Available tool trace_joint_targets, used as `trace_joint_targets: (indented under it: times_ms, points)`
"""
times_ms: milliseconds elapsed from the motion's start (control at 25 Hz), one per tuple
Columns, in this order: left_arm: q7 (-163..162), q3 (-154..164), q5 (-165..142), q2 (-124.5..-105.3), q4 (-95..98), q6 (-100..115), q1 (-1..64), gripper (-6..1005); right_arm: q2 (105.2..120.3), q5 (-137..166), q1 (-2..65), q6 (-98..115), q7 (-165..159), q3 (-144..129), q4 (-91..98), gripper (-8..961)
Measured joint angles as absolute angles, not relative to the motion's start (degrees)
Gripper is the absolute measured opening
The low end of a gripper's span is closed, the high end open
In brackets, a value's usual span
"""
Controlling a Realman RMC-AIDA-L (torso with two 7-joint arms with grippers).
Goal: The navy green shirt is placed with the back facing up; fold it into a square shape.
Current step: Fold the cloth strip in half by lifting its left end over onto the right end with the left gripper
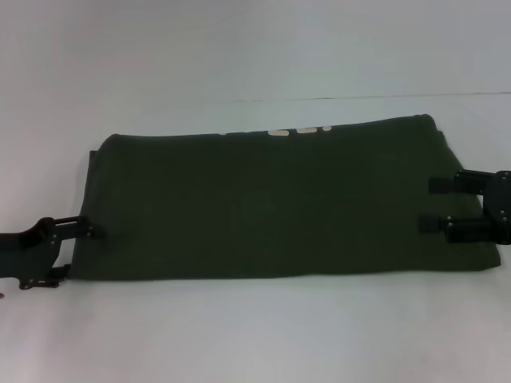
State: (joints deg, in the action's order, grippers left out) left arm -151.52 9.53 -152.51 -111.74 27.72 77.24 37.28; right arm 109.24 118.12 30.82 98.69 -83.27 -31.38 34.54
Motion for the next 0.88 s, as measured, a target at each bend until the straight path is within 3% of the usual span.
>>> trace_joint_targets:
  times_ms: [880]
  points:
    - [-151.79, 9.76, -152.58, -111.73, 25.56, 75.79, 39.02, 875, 109.25, 117.95, 31.05, 98.04, -83.92, -31.28, 34.62, 931]
